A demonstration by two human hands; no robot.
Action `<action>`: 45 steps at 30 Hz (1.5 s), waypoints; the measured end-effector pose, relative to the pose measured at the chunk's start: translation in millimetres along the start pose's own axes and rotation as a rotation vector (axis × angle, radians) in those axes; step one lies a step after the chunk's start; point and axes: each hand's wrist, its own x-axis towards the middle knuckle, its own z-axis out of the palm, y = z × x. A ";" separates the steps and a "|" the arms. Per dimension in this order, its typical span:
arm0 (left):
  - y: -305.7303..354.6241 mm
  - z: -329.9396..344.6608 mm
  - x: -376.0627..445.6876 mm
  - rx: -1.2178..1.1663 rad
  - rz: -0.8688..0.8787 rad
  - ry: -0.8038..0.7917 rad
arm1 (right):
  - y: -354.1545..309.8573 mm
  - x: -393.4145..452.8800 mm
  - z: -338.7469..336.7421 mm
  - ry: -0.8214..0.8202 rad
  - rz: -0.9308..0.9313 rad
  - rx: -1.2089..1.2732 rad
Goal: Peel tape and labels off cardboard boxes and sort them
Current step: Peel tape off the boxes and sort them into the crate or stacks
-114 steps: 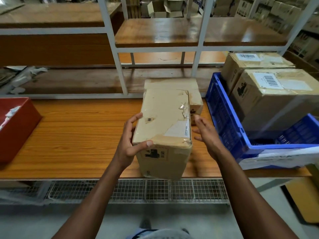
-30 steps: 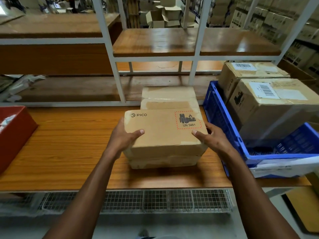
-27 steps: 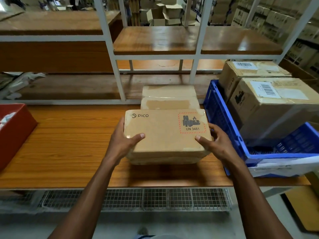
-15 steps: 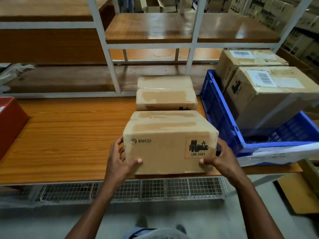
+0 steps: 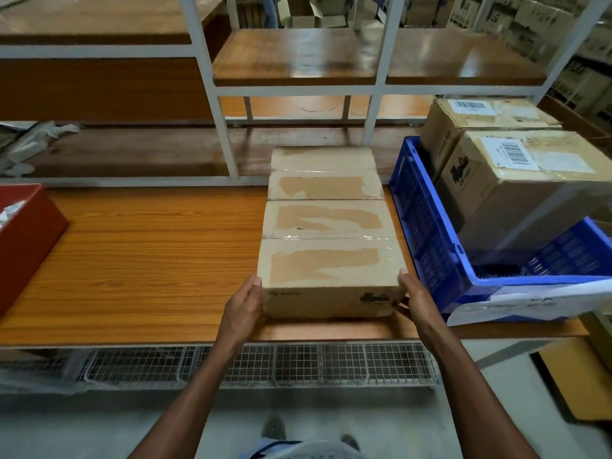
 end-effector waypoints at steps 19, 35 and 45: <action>-1.8 3.2 9.0 0.023 0.003 0.053 | 0.5 9.8 1.3 0.036 -0.006 -0.018; 24.3 33.6 -17.1 0.245 0.248 0.286 | 12.0 -0.7 -10.9 0.035 -0.094 -0.085; 33.5 81.0 -34.8 0.119 0.498 -0.076 | 38.8 -57.8 -5.9 0.328 -0.143 0.185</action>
